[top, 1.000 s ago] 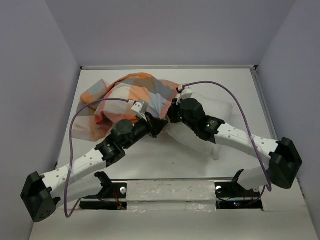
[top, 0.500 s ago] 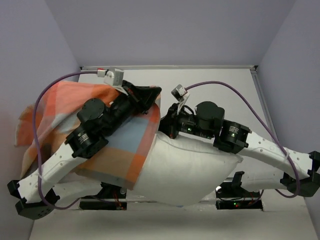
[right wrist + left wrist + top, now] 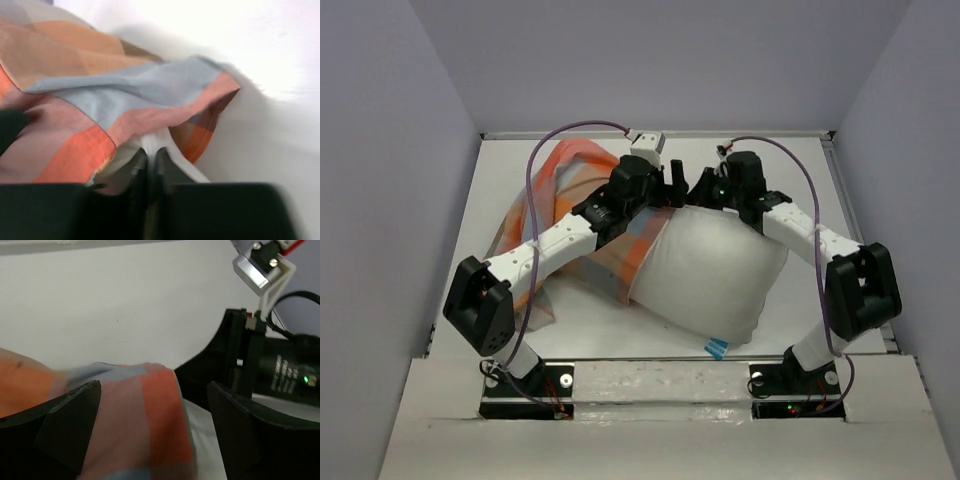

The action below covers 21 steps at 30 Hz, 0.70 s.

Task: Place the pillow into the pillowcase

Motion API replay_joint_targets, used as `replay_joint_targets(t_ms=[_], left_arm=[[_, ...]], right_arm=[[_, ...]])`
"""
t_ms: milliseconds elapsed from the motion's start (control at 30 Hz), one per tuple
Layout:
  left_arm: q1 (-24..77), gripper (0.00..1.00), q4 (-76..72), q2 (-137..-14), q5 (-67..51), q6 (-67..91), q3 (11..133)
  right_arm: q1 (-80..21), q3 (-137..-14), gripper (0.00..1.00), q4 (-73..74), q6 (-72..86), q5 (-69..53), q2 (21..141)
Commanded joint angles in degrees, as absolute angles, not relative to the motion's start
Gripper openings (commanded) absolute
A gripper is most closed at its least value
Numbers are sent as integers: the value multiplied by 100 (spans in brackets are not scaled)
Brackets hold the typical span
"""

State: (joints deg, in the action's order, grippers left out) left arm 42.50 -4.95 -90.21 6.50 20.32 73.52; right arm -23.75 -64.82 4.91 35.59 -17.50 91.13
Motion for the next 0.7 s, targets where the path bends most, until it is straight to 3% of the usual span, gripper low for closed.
replay_joint_targets(t_ms=[0,67,133,267,367,500,667], left_arm=[[4684,99,-1046,-7718,1650,1372,7375],[4981,99,-1133,-7254,2403,1108,6964],[5202,99,-1142,-6945,2810,933,6620],[5633,98,-1152,-6285,3454,1002,5477],[5792,98,-1257,-6240,3419,932,5108],[5818,98,-1388,-6942,3287,617,5238],[5731,99,-1679,-7812,3190,308,5817]], right_arm=[[-1899,-7705,23,956,3121,-776,9237],[-1898,-8523,73,1709,2719,-179,9403],[-1898,-8771,85,1985,2445,-53,9343],[-1898,-8255,88,1987,2154,-35,8431],[-2284,-7394,80,1741,2057,-360,7587],[-3198,-6356,78,1521,1977,235,7014],[-3357,-5283,82,1389,2145,615,6347]])
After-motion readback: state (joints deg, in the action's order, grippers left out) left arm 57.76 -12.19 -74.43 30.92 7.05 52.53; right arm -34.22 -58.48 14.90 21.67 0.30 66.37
